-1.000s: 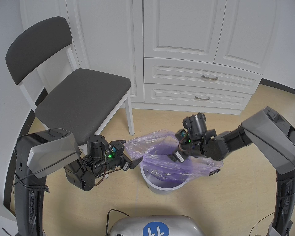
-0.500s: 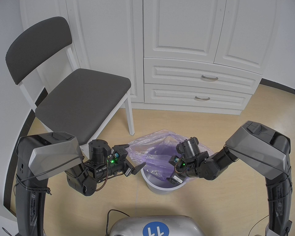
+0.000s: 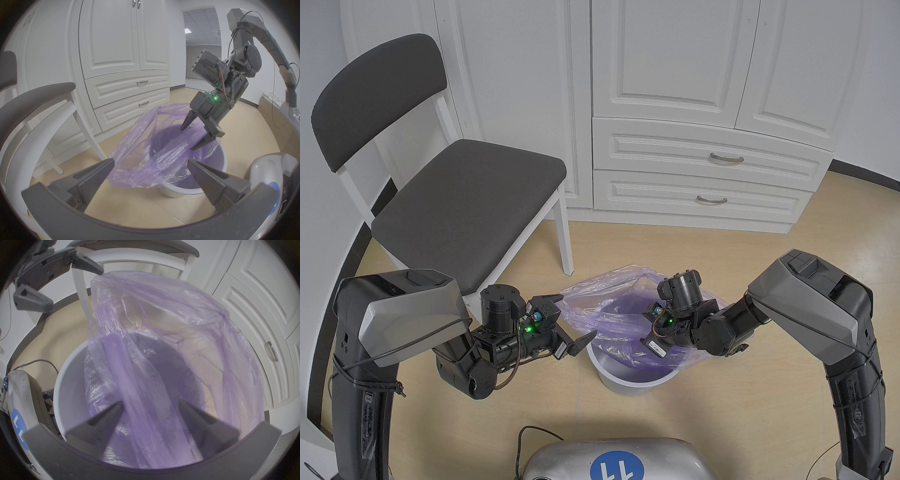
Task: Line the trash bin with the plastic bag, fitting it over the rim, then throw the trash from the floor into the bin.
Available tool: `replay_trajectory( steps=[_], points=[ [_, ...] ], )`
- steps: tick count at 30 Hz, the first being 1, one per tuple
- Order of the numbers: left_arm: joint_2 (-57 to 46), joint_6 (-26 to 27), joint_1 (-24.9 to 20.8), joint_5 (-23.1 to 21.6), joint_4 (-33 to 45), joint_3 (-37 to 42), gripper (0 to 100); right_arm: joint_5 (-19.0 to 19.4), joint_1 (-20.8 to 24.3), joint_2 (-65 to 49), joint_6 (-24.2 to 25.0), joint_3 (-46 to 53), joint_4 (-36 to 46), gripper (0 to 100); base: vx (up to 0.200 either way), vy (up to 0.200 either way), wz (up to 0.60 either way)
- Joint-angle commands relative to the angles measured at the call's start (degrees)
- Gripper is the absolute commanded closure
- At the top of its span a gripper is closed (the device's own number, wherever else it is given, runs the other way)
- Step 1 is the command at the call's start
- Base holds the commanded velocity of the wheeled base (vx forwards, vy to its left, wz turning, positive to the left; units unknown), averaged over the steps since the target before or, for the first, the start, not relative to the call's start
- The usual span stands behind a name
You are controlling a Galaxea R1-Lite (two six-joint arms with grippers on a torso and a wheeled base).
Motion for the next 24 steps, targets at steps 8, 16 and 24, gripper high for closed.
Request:
replay_trajectory(
  steps=[8, 16, 24],
  points=[
    [-0.26, 0.01, 0.02, -0.01, -0.83, 0.36, 0, 0.54, 0.61, -11.86, 1.44, 4.94, 2.96, 100, 0.000, 0.000, 0.00],
    [-1.14, -0.08, 0.02, -0.10, -1.10, 0.88, 0, 0.71, 4.12, -17.49, 1.53, 13.47, 3.66, 100, 0.000, 0.000, 0.00],
    [-7.03, 0.01, 0.72, -0.36, -1.45, 4.75, 0, 0.71, 9.13, -18.89, 1.79, 22.26, 2.96, 100, 0.000, 0.000, 0.00]
  ],
)
